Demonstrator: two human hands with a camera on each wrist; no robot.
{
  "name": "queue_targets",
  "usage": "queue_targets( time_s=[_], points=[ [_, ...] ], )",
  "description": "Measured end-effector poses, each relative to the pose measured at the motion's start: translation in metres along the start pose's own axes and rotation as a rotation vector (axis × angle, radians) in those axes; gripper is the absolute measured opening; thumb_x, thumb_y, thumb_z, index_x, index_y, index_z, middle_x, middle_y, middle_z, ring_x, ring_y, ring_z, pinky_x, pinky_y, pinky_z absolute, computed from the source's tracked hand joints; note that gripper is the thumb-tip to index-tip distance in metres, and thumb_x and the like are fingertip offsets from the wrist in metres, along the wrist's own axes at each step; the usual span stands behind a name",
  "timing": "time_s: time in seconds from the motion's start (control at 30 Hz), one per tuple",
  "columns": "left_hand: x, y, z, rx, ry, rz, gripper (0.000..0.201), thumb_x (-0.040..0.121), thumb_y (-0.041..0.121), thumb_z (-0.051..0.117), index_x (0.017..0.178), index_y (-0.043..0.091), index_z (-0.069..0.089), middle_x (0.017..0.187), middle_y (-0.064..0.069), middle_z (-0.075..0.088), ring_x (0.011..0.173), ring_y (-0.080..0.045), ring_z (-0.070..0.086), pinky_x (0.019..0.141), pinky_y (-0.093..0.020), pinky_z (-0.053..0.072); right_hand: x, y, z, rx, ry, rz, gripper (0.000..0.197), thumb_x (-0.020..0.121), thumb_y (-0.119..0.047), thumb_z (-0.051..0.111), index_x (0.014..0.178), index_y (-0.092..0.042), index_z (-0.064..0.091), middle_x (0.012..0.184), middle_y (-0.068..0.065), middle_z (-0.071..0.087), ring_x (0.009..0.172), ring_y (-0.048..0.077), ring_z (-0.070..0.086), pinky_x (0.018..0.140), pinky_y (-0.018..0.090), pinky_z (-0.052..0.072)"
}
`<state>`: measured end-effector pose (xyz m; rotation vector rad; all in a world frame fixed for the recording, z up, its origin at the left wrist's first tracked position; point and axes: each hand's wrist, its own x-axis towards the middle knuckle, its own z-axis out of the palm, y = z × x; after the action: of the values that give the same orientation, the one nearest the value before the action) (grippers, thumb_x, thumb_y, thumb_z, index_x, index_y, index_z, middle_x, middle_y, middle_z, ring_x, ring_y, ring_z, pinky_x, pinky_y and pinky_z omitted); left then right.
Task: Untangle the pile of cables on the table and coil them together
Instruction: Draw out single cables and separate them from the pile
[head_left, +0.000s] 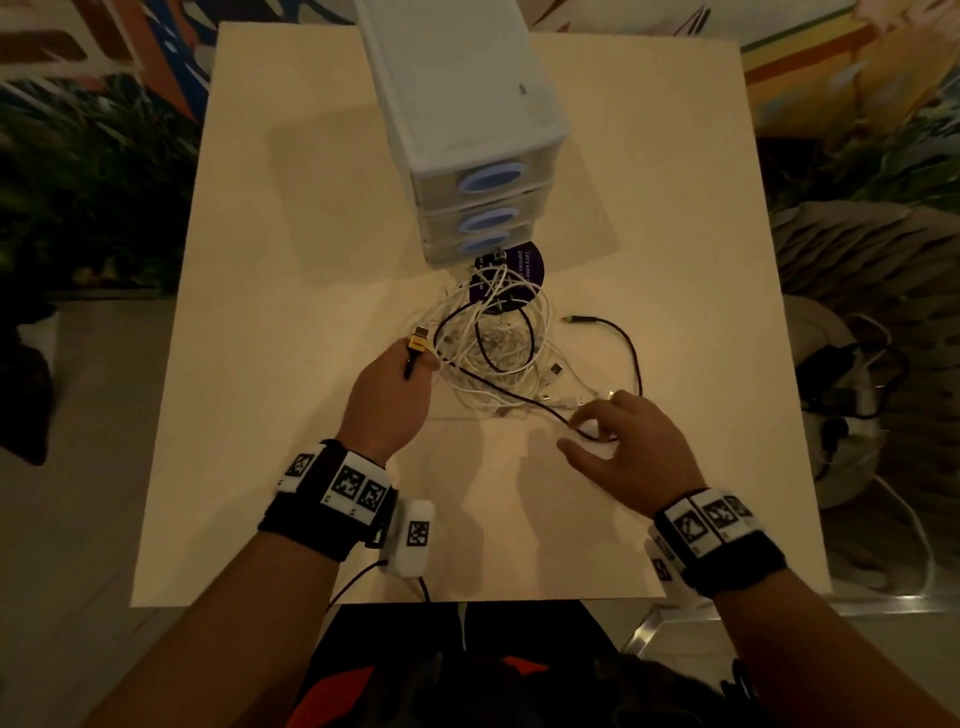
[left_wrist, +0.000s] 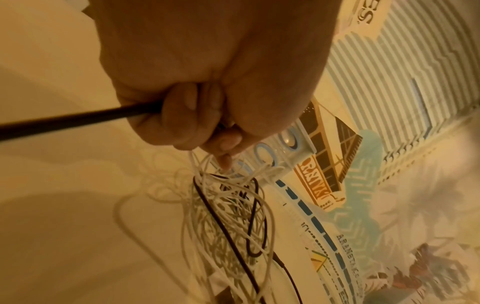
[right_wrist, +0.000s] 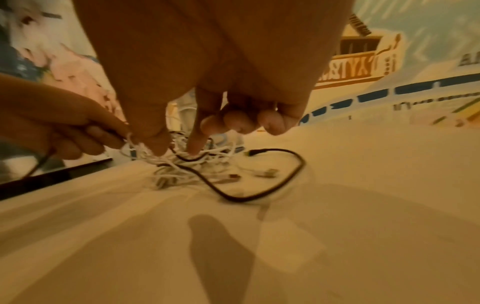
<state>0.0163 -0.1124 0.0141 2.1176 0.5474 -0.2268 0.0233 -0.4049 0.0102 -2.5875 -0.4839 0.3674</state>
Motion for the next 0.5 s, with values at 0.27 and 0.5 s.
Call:
queue_targets(
  time_s=[0.27, 0.5],
  points=[
    [0.012, -0.017, -0.004, 0.034, 0.023, -0.006, 0.018, 0.103, 0.031, 0.051, 0.106, 0.031, 0.068, 0.070, 0.007, 0.061, 0.069, -0.019, 0.061, 0.066, -0.034, 0.048, 0.067, -0.047, 0.032, -0.220, -0.115, -0.028, 0.024, 0.093, -0.043, 0.057, 0.100, -0.025, 0.071, 0.092, 0.003, 0.068, 0.087, 0.030, 0.062, 0.074, 0.039, 0.050],
    [0.014, -0.021, -0.005, -0.059, 0.169, -0.133, 0.032, 0.099, 0.031, 0.053, 0.072, 0.014, 0.051, 0.064, 0.000, 0.050, 0.059, -0.014, 0.043, 0.054, -0.031, 0.032, 0.067, -0.054, 0.037, -0.115, -0.106, 0.015, 0.020, 0.100, -0.037, 0.049, 0.100, -0.020, 0.060, 0.088, 0.002, 0.069, 0.081, 0.030, 0.064, 0.072, 0.039, 0.045]
  ],
)
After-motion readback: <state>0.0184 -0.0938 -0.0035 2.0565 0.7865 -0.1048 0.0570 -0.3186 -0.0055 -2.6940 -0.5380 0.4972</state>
